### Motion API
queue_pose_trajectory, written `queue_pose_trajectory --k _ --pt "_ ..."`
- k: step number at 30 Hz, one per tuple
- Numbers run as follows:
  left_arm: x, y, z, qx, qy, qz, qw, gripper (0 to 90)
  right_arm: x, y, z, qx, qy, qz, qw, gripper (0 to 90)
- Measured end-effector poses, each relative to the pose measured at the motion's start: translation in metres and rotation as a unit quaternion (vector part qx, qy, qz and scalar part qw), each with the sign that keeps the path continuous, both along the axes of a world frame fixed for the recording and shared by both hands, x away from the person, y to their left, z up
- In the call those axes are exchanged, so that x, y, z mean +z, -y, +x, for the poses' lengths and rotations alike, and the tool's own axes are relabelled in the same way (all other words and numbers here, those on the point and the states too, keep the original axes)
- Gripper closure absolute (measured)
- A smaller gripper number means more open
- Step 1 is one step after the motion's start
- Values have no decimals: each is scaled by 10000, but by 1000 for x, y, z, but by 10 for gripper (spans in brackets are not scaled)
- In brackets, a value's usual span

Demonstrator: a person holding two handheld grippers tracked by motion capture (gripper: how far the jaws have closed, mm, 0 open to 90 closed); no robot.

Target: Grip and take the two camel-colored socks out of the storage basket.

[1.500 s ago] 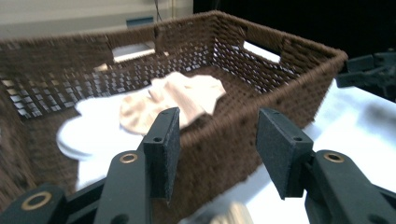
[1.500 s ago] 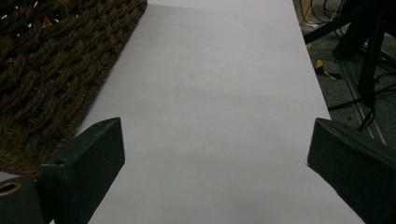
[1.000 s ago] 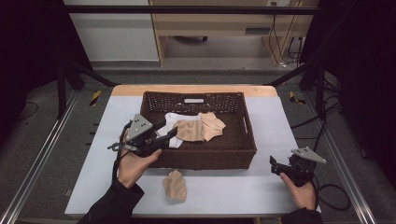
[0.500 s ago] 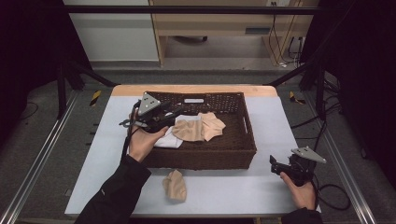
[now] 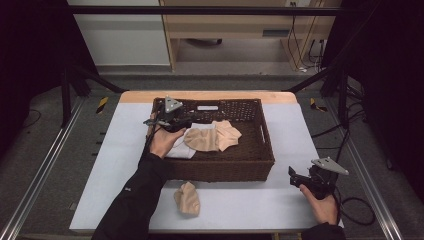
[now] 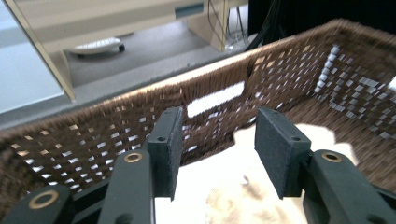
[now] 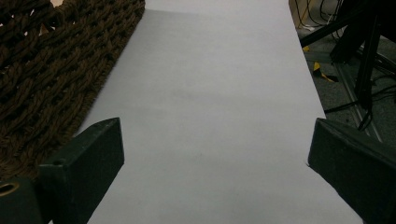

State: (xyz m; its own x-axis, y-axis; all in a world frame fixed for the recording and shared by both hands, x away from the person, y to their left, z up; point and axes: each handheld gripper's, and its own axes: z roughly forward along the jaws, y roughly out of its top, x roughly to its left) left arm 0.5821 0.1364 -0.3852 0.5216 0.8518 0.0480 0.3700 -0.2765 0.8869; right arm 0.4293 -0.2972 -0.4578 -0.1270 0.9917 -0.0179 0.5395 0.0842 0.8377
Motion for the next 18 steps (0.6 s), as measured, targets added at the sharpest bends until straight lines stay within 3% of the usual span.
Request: queue_pose_trajectory --k 8,11,14,18 --pt "-29 -1 12 -80 -579 297 9978 552 -1 -1 0 -4 -35 23 10000 39" --pt "-29 0 11 -77 -555 347 9978 555 -1 -1 1 0 -39 -6 10000 39" --pt "-33 2 11 -127 -683 548 9961 554 -2 -1 2 -5 -38 -17 10000 40" --pt "-38 2 12 -127 -806 639 9946 551 -2 -2 1 -1 -38 -12 10000 40"
